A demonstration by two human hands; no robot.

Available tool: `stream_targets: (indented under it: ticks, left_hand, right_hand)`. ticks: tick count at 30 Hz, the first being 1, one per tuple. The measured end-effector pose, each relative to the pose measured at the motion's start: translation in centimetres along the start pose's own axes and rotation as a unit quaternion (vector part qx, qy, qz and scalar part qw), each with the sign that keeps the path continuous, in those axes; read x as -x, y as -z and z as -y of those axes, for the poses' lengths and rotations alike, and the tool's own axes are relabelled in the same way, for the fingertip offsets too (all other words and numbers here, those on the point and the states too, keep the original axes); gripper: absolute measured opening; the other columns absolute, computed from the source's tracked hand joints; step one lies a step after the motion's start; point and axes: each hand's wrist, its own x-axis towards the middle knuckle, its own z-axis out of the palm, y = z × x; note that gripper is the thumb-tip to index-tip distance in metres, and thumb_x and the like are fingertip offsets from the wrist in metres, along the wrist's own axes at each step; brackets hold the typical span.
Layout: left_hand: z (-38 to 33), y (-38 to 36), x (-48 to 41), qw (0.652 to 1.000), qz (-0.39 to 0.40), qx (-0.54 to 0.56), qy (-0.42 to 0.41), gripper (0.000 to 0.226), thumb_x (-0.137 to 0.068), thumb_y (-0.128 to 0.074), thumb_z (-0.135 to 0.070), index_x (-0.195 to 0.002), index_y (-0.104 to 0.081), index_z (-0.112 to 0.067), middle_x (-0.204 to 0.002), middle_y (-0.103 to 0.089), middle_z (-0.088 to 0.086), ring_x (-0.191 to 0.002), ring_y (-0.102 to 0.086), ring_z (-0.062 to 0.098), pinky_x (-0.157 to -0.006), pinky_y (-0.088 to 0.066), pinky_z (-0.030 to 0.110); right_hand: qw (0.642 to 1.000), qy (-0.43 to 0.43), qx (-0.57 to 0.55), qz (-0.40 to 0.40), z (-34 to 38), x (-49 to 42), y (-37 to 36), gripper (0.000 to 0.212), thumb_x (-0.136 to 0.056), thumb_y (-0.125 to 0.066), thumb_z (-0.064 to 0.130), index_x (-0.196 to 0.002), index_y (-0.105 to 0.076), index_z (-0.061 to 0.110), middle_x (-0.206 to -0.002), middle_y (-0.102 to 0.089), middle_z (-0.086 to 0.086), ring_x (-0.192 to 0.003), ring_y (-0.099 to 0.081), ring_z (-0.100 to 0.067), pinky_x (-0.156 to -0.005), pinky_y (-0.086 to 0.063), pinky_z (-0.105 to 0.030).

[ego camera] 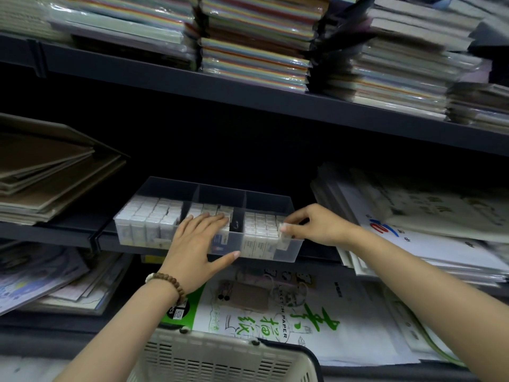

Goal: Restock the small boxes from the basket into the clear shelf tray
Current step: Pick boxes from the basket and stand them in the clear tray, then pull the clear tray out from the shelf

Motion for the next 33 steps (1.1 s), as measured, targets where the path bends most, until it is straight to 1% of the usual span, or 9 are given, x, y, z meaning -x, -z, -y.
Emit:
stream_targets:
  ticks: [3, 8, 11, 16, 19, 22, 24, 29, 33]
  left_hand:
    - [0.0, -0.1, 0.0, 1.0, -0.007, -0.001, -0.001, 0.073, -0.081, -0.041, -0.068, -0.142, -0.03, -0.03, -0.148, -0.029, -0.014, -0.139, -0.018, 0.007, -0.113, 0.005, 0.025]
    - [-0.1, -0.2, -0.1, 1.0, -0.017, -0.002, -0.004, 0.071, -0.082, -0.043, -0.066, -0.142, -0.031, -0.03, -0.147, -0.032, -0.013, -0.137, -0.02, 0.007, -0.113, 0.003, 0.025]
    - [-0.1, -0.2, 0.0, 1.0, -0.021, 0.0, -0.006, 0.071, -0.082, -0.045, -0.065, -0.142, -0.031, -0.029, -0.147, -0.032, -0.012, -0.137, -0.021, 0.008, -0.113, 0.003, 0.025]
    - [0.1, -0.1, 0.1, 1.0, -0.017, 0.002, -0.012, 0.073, -0.082, -0.044, -0.065, -0.143, -0.03, -0.028, -0.149, -0.03, -0.011, -0.139, -0.018, 0.009, -0.112, 0.006, 0.024]
    - [0.3, -0.1, 0.1, 1.0, -0.015, 0.001, -0.017, 0.074, -0.082, -0.042, -0.066, -0.144, -0.027, -0.029, -0.15, -0.027, -0.012, -0.14, -0.015, 0.007, -0.111, 0.01, 0.021]
    - [0.3, -0.2, 0.2, 1.0, -0.011, 0.0, -0.017, 0.075, -0.082, -0.041, -0.067, -0.145, -0.026, -0.029, -0.15, -0.026, -0.012, -0.141, -0.014, 0.007, -0.111, 0.011, 0.022]
    - [0.3, -0.2, 0.2, 1.0, -0.007, -0.007, -0.017, 0.075, -0.082, -0.04, -0.067, -0.145, -0.024, -0.029, -0.151, -0.025, -0.012, -0.141, -0.013, 0.007, -0.111, 0.012, 0.022]
    - [0.7, 0.2, 0.5, 1.0, -0.014, 0.004, -0.019, 0.075, -0.082, -0.041, -0.065, -0.145, -0.022, -0.029, -0.152, -0.022, -0.011, -0.142, -0.009, 0.007, -0.113, 0.011, 0.023]
    - [2.3, 1.7, 1.0, 0.996, -0.085, 0.019, 0.022, 0.084, -0.074, -0.039, -0.069, -0.145, -0.023, -0.026, -0.154, -0.018, -0.004, -0.143, -0.005, 0.013, -0.115, 0.003, 0.031]
  right_hand:
    - [0.999, -0.012, -0.041, -0.008, 0.1, 0.0, -0.3, 0.035, -0.092, -0.055, 0.038, -0.111, -0.068, 0.012, -0.108, -0.069, 0.002, -0.091, -0.067, -0.007, -0.091, -0.052, -0.028]
    - [0.996, 0.002, -0.038, -0.076, -0.4, 0.2, -1.0, 0.022, -0.081, -0.072, 0.029, -0.1, -0.071, 0.018, -0.092, -0.067, 0.011, -0.088, -0.061, -0.002, -0.082, -0.049, -0.018]
    - [0.994, 0.006, -0.021, -0.11, -0.4, 0.2, -1.5, 0.022, -0.077, -0.077, 0.025, -0.096, -0.07, 0.017, -0.09, -0.066, 0.008, -0.081, -0.059, -0.001, -0.072, -0.045, -0.012]
    - [0.988, 0.01, -0.057, -0.144, -0.2, 1.4, -2.0, 0.033, -0.084, -0.07, 0.024, -0.114, -0.066, 0.014, -0.108, -0.067, 0.003, -0.1, -0.062, -0.009, -0.086, -0.047, -0.02]
    - [0.979, 0.066, 0.079, -0.178, -0.8, 3.0, -3.4, 0.04, -0.093, -0.054, 0.038, -0.128, -0.057, 0.02, -0.128, -0.059, 0.007, -0.121, -0.05, -0.009, -0.099, -0.034, -0.018]
    - [0.97, 0.095, 0.169, -0.148, -1.6, 3.9, -4.9, 0.049, -0.095, -0.041, 0.047, -0.139, -0.044, 0.024, -0.145, -0.042, 0.009, -0.139, -0.028, -0.006, -0.114, -0.009, -0.022]
    - [0.974, 0.082, 0.152, -0.147, -1.5, 4.0, -5.4, 0.051, -0.095, -0.04, 0.049, -0.14, -0.043, 0.024, -0.148, -0.038, 0.01, -0.141, -0.022, -0.006, -0.116, -0.005, -0.024]
    - [0.98, 0.023, 0.126, -0.151, -0.4, 3.9, -4.8, 0.056, -0.093, -0.043, 0.051, -0.14, -0.042, 0.02, -0.144, -0.043, 0.001, -0.138, -0.029, -0.016, -0.112, -0.021, -0.031]
    - [0.997, -0.057, 0.04, -0.028, 1.0, 3.0, -4.0, 0.072, -0.09, -0.05, 0.052, -0.147, -0.028, 0.013, -0.151, -0.034, -0.003, -0.137, -0.034, -0.019, -0.108, -0.029, -0.029]
